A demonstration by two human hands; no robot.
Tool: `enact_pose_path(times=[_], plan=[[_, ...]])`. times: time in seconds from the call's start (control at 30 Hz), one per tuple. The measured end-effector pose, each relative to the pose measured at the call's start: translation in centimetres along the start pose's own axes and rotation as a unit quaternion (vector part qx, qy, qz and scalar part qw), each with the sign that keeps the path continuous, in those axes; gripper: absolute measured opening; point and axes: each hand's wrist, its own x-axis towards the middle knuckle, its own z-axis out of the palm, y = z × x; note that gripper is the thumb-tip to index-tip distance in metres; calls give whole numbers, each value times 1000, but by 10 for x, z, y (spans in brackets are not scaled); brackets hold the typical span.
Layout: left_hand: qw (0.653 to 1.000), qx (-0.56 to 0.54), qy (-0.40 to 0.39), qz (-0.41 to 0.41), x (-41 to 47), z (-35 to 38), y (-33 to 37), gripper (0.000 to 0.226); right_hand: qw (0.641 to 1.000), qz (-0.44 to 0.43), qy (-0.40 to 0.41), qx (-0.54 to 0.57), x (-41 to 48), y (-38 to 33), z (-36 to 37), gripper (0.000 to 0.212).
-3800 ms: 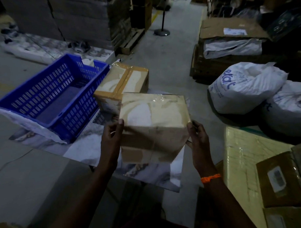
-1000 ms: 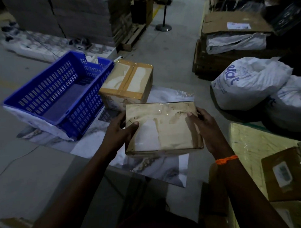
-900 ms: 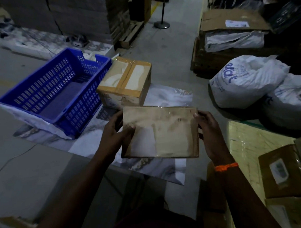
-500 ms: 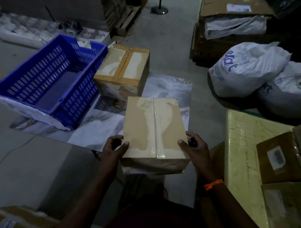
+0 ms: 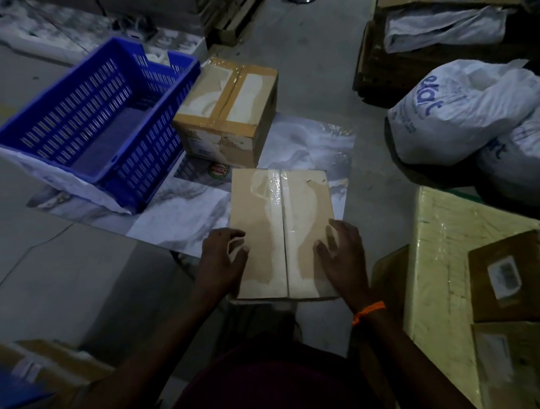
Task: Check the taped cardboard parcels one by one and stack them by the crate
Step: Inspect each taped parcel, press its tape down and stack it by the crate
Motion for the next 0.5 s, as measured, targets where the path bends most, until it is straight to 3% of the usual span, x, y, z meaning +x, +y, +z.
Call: enact_pose_path(times=[0.1,0.23,0.33,0.5], plan=[[989,117,-49,77,29,12,9,48,986,-108,-50,-116,26,-14,19,62],[946,271,-125,127,82,35,16,69,961,-147,-123,-199,77,-31,43,77],[935,307,-151,98,107,50,13,74,961,-120,-146,-204,102,-33,48,85],[938,308,-114,113,99,59,0,69,959,-132,-140,-206,100,-27,48,81]])
